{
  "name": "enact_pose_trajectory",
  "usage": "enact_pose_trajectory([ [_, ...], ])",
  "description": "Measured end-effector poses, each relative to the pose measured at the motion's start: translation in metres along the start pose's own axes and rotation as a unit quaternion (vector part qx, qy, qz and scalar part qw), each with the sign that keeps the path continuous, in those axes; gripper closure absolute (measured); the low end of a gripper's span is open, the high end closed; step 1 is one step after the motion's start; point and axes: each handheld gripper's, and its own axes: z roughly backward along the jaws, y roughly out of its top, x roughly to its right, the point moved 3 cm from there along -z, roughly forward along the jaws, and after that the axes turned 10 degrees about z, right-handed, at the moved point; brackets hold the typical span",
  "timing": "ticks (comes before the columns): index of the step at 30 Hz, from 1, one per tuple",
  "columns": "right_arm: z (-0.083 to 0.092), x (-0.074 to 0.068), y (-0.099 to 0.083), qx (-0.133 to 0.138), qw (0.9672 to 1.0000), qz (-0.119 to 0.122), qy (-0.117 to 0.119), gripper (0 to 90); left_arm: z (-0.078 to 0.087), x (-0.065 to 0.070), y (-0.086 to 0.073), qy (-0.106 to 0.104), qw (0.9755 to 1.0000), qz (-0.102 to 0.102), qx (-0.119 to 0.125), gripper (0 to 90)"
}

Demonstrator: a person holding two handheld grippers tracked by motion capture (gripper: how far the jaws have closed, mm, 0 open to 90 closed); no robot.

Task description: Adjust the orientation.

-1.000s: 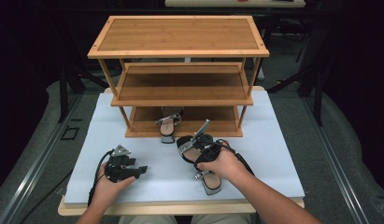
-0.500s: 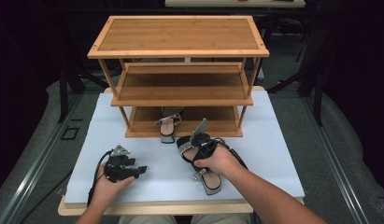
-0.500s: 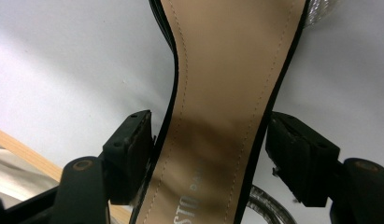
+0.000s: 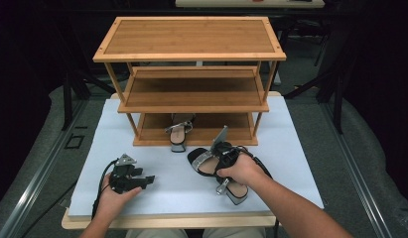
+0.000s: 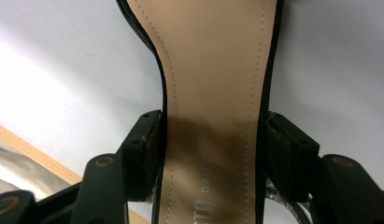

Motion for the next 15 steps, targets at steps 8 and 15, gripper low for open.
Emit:
enact_pose_trajectory([
  [8, 0.009, 0.009, -0.016, 0.021, 0.9997, -0.002, -0.011, 42.4, 0.000, 0.000, 0.000, -0.001, 1.0000, 0.003, 0.001, 36.3],
  [15, 0.032, 0.025, -0.017, 0.054, 0.9978, -0.037, -0.008, 42.4, -0.001, -0.001, 0.001, -0.001, 1.0000, 0.005, 0.002, 36.4],
])
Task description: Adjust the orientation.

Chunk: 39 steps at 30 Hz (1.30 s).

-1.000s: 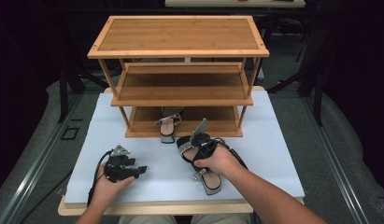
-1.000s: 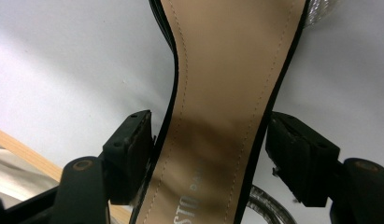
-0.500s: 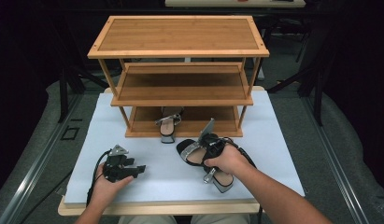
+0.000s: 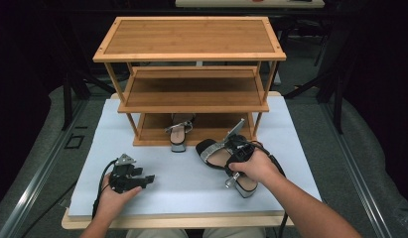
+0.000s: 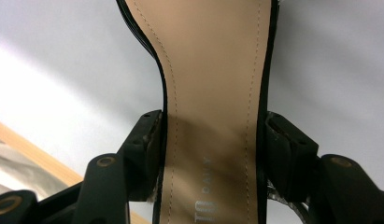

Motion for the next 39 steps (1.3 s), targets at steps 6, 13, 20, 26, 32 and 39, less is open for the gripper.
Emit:
enact_pose_trajectory([
  [6, -0.008, 0.011, 0.022, 0.001, 0.9994, -0.031, -0.018, 42.3, 0.000, 0.000, 0.000, 0.000, 1.0000, 0.001, 0.000, 36.4],
  [13, -0.020, 0.018, 0.045, 0.008, 0.9984, -0.053, -0.018, 42.3, 0.000, -0.002, 0.000, -0.004, 1.0000, 0.003, 0.004, 37.1],
  [20, -0.027, 0.016, 0.050, 0.009, 0.9968, -0.079, -0.006, 37.0, 0.002, -0.002, 0.000, -0.004, 1.0000, 0.003, -0.001, 37.1],
  [26, -0.011, 0.017, 0.045, 0.057, 0.9949, -0.080, 0.025, 29.4, 0.001, 0.000, 0.000, -0.002, 1.0000, 0.002, 0.001, 37.1],
  [32, 0.016, 0.011, 0.039, 0.092, 0.9939, -0.059, 0.020, 30.5, 0.000, 0.002, 0.000, -0.001, 1.0000, -0.003, 0.001, 37.1],
  [39, 0.056, 0.014, 0.022, 0.121, 0.9923, -0.012, 0.020, 37.5, 0.000, 0.002, -0.001, -0.001, 1.0000, -0.003, -0.001, 37.1],
])
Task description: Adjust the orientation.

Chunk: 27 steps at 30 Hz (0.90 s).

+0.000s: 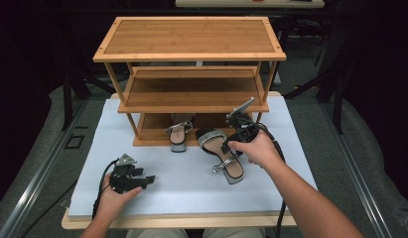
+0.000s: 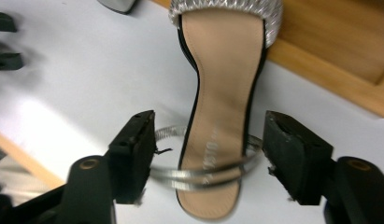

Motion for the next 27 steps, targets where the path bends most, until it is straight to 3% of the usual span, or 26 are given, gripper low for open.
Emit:
enact_pose_trajectory([
  [3, 0.018, 0.003, -0.011, 0.004, 0.9995, 0.027, -0.015, 39.9, 0.000, 0.000, 0.000, 0.000, 1.0000, 0.000, 0.001, 37.1],
  [7, 0.035, 0.012, -0.030, 0.011, 0.9991, 0.027, -0.031, 42.8, -0.001, 0.001, 0.000, 0.003, 1.0000, -0.002, 0.002, 37.1],
  [10, 0.038, 0.022, -0.047, 0.002, 0.9992, 0.023, -0.034, 44.1, -0.001, 0.002, 0.000, 0.002, 1.0000, -0.002, 0.002, 37.1],
  [13, 0.029, 0.027, -0.065, -0.011, 0.9989, 0.034, -0.031, 44.4, -0.002, 0.002, 0.000, 0.003, 1.0000, -0.002, 0.003, 37.1],
  [18, -0.002, 0.019, -0.086, -0.026, 0.9978, 0.058, -0.015, 40.9, -0.002, 0.002, 0.000, 0.000, 1.0000, -0.003, 0.001, 37.1],
  [24, -0.029, 0.005, -0.089, -0.008, 0.9947, 0.101, 0.014, 33.8, -0.002, 0.002, 0.000, 0.001, 1.0000, -0.002, 0.002, 37.1],
  [27, -0.039, -0.001, -0.085, -0.018, 0.9912, 0.131, 0.009, 31.1, -0.002, 0.002, 0.000, 0.003, 1.0000, -0.005, 0.002, 37.1],
])
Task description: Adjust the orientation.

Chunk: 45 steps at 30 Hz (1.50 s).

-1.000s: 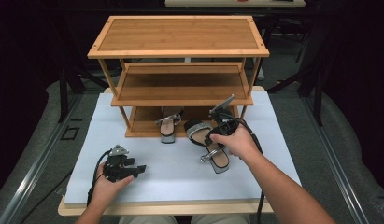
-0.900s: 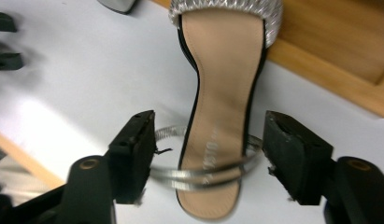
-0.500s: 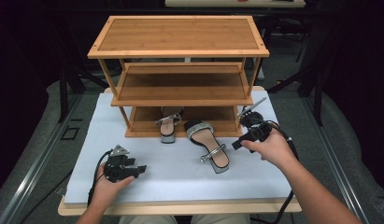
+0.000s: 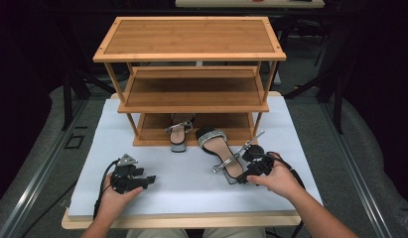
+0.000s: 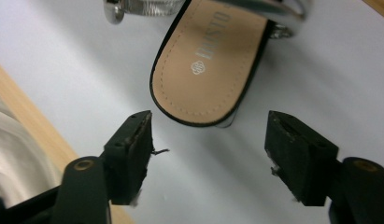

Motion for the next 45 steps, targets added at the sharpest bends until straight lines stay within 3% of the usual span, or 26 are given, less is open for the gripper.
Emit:
enact_pose_trajectory([
  [3, -0.008, -0.004, 0.007, -0.003, 0.9999, 0.013, 0.003, 30.2, 0.000, 0.000, 0.000, -0.001, 1.0000, 0.000, -0.001, 37.1],
  [6, -0.016, -0.005, 0.011, -0.011, 0.9997, 0.022, -0.011, 32.4, 0.000, 0.000, 0.000, -0.001, 1.0000, 0.001, 0.001, 37.1],
  [8, -0.021, -0.004, 0.013, -0.021, 0.9993, 0.022, -0.022, 34.8, 0.000, -0.001, 0.000, -0.002, 1.0000, 0.000, 0.000, 37.1],
  [12, -0.023, -0.008, 0.017, -0.024, 0.9996, 0.012, -0.013, 34.9, 0.000, -0.001, 0.000, -0.003, 1.0000, 0.000, 0.000, 37.1],
  [13, -0.023, -0.010, 0.018, -0.029, 0.9992, 0.015, -0.023, 34.9, 0.000, -0.001, 0.000, -0.003, 1.0000, 0.001, 0.000, 37.1],
  [17, -0.024, -0.014, 0.020, -0.027, 0.9994, 0.015, -0.019, 34.4, 0.000, 0.000, 0.000, -0.001, 1.0000, 0.001, 0.001, 37.1],
  [20, -0.026, -0.017, 0.022, -0.019, 0.9994, 0.026, -0.015, 33.2, -0.001, 0.000, 0.000, -0.001, 1.0000, 0.000, 0.002, 37.1],
  [23, -0.030, -0.021, 0.026, -0.014, 0.9984, 0.046, -0.028, 29.9, -0.001, 0.001, 0.000, -0.001, 1.0000, -0.001, 0.002, 37.1],
  [26, -0.035, -0.018, 0.028, -0.015, 0.9978, 0.059, -0.029, 26.9, -0.001, 0.000, 0.000, -0.002, 1.0000, -0.001, 0.002, 37.1],
  [27, -0.038, -0.017, 0.028, -0.007, 0.9982, 0.058, -0.015, 26.3, -0.001, 0.000, 0.000, -0.003, 1.0000, 0.000, 0.002, 37.1],
  [34, -0.042, -0.014, 0.026, 0.005, 0.9980, 0.064, -0.003, 26.6, 0.000, 0.000, 0.000, -0.004, 1.0000, 0.001, 0.000, 37.2],
  [38, -0.041, -0.016, 0.028, 0.000, 0.9971, 0.075, -0.010, 27.0, 0.000, 0.000, 0.000, -0.003, 1.0000, 0.002, 0.000, 37.2],
  [39, -0.039, -0.016, 0.029, -0.018, 0.9967, 0.075, -0.026, 27.1, 0.000, 0.000, 0.000, -0.003, 1.0000, 0.002, 0.001, 37.2],
  [40, -0.038, -0.016, 0.030, -0.019, 0.9972, 0.068, -0.023, 27.1, 0.000, 0.000, 0.000, -0.003, 1.0000, 0.002, 0.002, 37.2],
  [42, -0.037, -0.016, 0.033, -0.004, 0.9984, 0.056, -0.003, 27.1, -0.001, 0.000, 0.001, -0.002, 1.0000, 0.002, 0.003, 37.2],
  [45, -0.031, -0.016, 0.040, 0.025, 0.9990, 0.038, -0.002, 27.0, -0.001, 0.000, 0.001, -0.003, 1.0000, 0.002, 0.002, 37.2],
])
